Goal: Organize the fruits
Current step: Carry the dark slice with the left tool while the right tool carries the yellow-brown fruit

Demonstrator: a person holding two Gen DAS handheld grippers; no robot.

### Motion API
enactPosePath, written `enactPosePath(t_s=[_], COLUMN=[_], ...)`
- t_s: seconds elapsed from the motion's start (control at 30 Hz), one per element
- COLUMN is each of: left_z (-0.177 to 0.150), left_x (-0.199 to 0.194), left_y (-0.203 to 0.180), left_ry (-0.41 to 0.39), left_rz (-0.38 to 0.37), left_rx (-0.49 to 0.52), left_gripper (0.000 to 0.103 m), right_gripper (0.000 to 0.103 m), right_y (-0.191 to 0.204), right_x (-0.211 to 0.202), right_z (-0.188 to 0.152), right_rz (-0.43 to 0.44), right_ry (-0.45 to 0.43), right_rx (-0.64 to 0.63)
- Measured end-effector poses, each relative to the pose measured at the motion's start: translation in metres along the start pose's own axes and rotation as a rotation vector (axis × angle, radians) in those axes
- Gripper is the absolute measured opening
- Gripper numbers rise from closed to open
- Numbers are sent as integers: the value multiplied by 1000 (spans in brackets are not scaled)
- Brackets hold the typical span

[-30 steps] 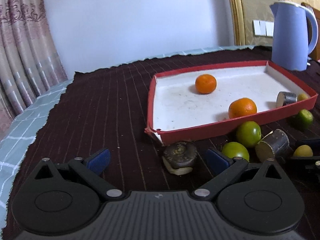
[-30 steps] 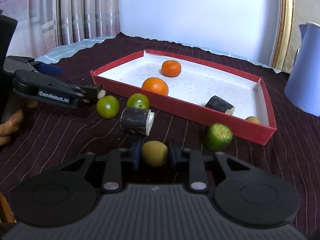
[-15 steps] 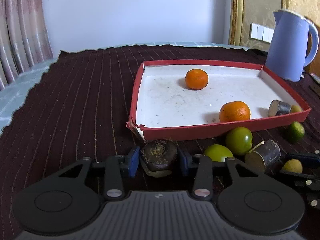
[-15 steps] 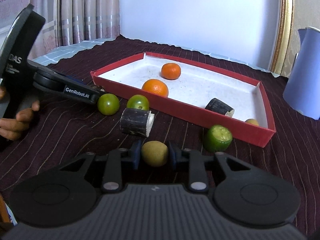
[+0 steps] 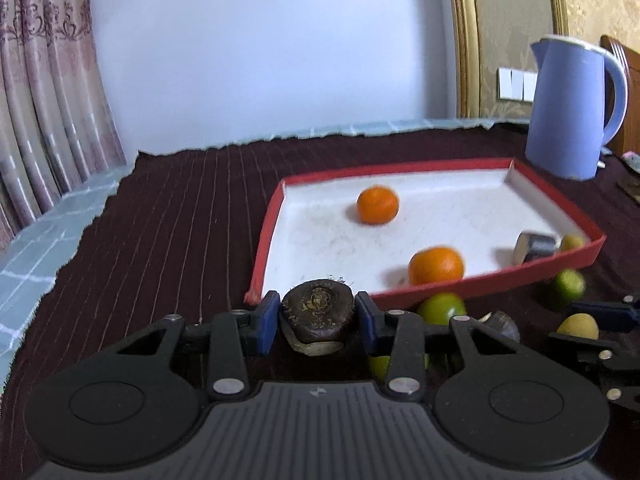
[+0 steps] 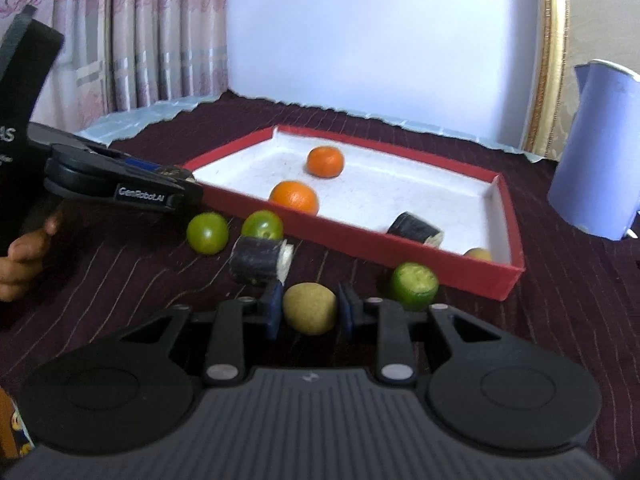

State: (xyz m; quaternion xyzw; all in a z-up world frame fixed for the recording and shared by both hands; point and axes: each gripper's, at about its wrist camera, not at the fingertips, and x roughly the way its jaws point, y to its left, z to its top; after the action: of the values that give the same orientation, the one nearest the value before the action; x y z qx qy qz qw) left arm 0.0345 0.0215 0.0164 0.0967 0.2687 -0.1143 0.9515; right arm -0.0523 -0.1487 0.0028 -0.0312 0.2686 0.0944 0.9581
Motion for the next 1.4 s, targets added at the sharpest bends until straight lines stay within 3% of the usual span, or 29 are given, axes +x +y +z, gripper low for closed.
enactPosePath(t_s=[0.63, 1.4], left_z=[25, 58], left_x=[14, 56], left_y=[-48, -67], left_ry=[9, 56], left_rz=[27, 94], left_rx=[51, 52], left_gripper=[40, 40], right_gripper=[27, 27], right_y=[-30, -54], right_x=[-6, 14], right_z=[21, 66], right_rz=[-74, -118], right_ry=[-87, -136], right_rx=[61, 66])
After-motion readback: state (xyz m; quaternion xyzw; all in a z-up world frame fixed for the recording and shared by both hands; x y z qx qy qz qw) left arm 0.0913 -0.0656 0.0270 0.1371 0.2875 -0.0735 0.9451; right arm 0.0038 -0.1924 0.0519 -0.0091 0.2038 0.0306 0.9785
